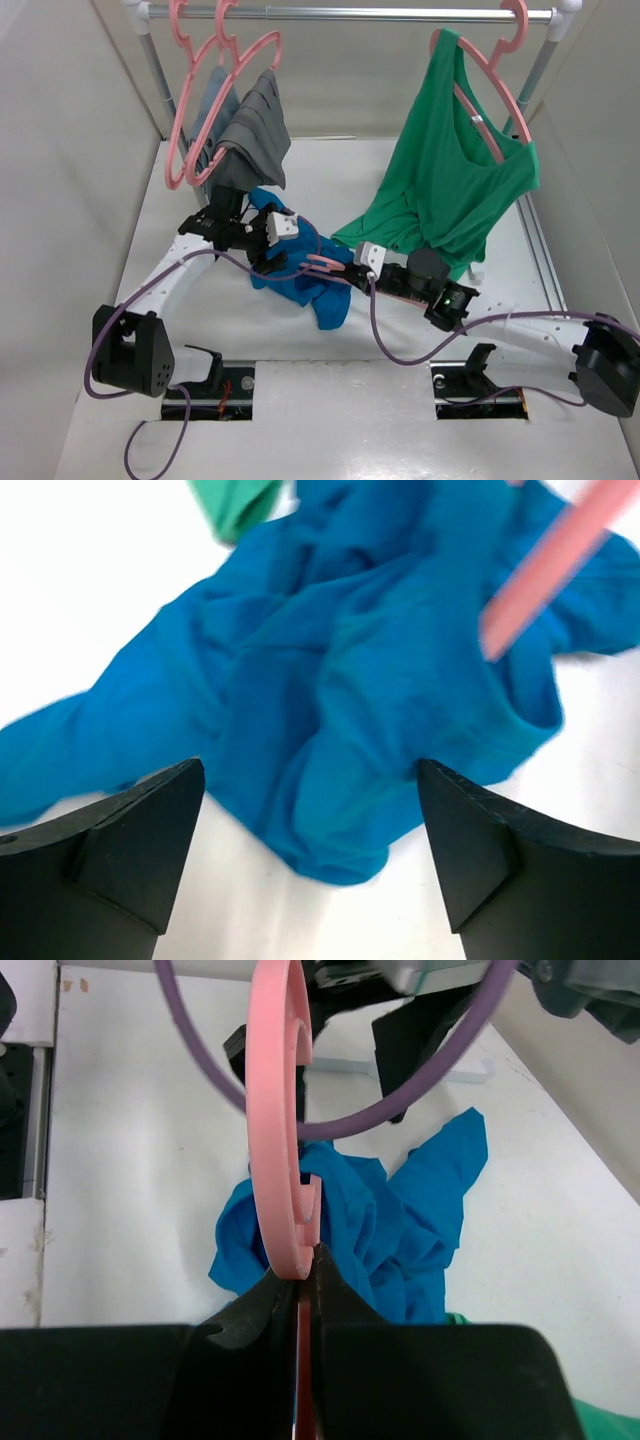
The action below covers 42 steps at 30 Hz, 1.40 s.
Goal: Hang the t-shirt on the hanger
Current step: Place tshirt on hanger
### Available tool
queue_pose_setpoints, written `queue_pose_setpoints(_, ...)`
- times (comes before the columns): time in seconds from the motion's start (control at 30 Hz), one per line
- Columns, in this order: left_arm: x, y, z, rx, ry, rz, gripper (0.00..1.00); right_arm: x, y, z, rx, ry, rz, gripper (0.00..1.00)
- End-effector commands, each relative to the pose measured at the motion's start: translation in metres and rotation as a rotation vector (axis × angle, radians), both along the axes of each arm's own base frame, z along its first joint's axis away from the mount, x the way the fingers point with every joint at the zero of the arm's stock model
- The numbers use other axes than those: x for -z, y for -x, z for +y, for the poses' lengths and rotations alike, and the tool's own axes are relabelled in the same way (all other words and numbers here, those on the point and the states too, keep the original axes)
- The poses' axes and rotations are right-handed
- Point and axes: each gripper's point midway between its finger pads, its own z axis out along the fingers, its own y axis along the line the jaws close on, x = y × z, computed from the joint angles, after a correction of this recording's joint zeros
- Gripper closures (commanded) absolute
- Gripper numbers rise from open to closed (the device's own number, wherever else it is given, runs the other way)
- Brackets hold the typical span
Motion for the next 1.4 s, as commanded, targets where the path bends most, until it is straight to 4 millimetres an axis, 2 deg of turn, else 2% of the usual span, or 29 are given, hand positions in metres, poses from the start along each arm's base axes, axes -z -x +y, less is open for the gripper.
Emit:
queue_pose_setpoints(0.0, 0.000, 0.029, -0.012, 0.165, 0.071, -0.008, 0.14, -0.042, 0.002, 0.002, -0.018, -0.092, -0.082, 1.00)
queue_pose_setpoints(0.07, 0.004, 0.030, -0.013, 0.195, 0.071, -0.035, 0.09, -0.042, 0.002, 0.002, -0.018, -0.092, -0.082, 1.00)
queue_pose_setpoints(0.23, 0.012, 0.024, -0.021, 0.213, 0.057, -0.076, 0.09, -0.042, 0.002, 0.002, -0.018, -0.092, -0.082, 1.00)
queue_pose_setpoints(0.27, 0.007, 0.014, -0.023, 0.201, 0.062, -0.118, 0.09, -0.045, 0.003, 0.001, -0.018, -0.099, -0.087, 1.00)
queue_pose_setpoints(0.3, 0.011, 0.014, -0.028, 0.205, 0.068, -0.116, 0.09, -0.045, 0.003, 0.001, -0.018, -0.099, -0.087, 1.00)
queue_pose_setpoints(0.47, 0.009, -0.010, -0.036, 0.158, 0.091, -0.182, 0.20, -0.045, 0.003, 0.001, -0.018, -0.099, -0.087, 1.00)
queue_pose_setpoints(0.5, 0.008, -0.013, -0.036, 0.151, 0.085, -0.193, 0.29, -0.049, 0.003, 0.000, -0.018, -0.106, -0.093, 1.00)
queue_pose_setpoints(0.6, 0.019, -0.002, -0.045, 0.215, 0.056, -0.178, 0.43, -0.049, 0.002, -0.001, -0.009, -0.107, -0.093, 1.00)
queue_pose_setpoints(0.7, 0.024, 0.019, -0.056, 0.288, 0.055, -0.141, 0.65, -0.052, 0.000, -0.003, 0.011, -0.117, -0.089, 1.00)
queue_pose_setpoints(0.77, 0.023, 0.026, -0.057, 0.304, 0.073, -0.109, 0.80, -0.052, 0.000, -0.003, 0.011, -0.117, -0.089, 1.00)
queue_pose_setpoints(0.8, 0.012, 0.027, -0.062, 0.312, 0.106, -0.098, 0.92, -0.052, -0.002, -0.004, 0.021, -0.117, -0.089, 1.00)
queue_pose_setpoints(0.83, 0.011, 0.034, -0.062, 0.320, 0.112, -0.064, 0.94, -0.052, -0.002, -0.004, 0.022, -0.117, -0.089, 1.00)
queue_pose_setpoints(0.9, -0.010, 0.041, -0.068, 0.357, 0.156, -0.058, 0.94, -0.052, -0.004, -0.005, 0.034, -0.117, -0.089, 1.00)
queue_pose_setpoints(0.97, -0.018, 0.059, -0.069, 0.396, 0.179, -0.001, 0.89, -0.056, -0.005, -0.003, 0.034, -0.125, -0.094, 1.00)
queue_pose_setpoints(1.03, -0.036, 0.068, -0.076, 0.436, 0.223, 0.007, 0.82, -0.057, -0.006, -0.001, 0.034, -0.125, -0.095, 1.00)
queue_pose_setpoints(1.1, -0.043, 0.080, -0.079, 0.463, 0.229, 0.027, 0.77, -0.064, -0.008, 0.001, 0.034, -0.137, -0.103, 1.00)
queue_pose_setpoints(1.2, -0.051, 0.089, -0.087, 0.475, 0.250, 0.049, 0.77, -0.065, -0.008, 0.007, 0.011, -0.143, -0.109, 1.00)
queue_pose_setpoints(1.23, -0.052, 0.088, -0.087, 0.469, 0.253, 0.051, 0.77, -0.072, -0.008, 0.007, 0.011, -0.159, -0.121, 1.00)
queue_pose_setpoints(1.3, -0.040, 0.082, -0.085, 0.435, 0.226, 0.049, 0.87, -0.073, -0.009, 0.009, 0.011, -0.159, -0.121, 1.00)
queue_pose_setpoints(1.33, -0.035, 0.080, -0.084, 0.408, 0.214, 0.064, 1.00, -0.073, -0.009, 0.009, 0.011, -0.159, -0.121, 1.00)
queue_pose_setpoints(1.37, -0.032, 0.076, -0.081, 0.379, 0.190, 0.052, 1.00, -0.073, -0.009, 0.009, 0.011, -0.159, -0.121, 1.00)
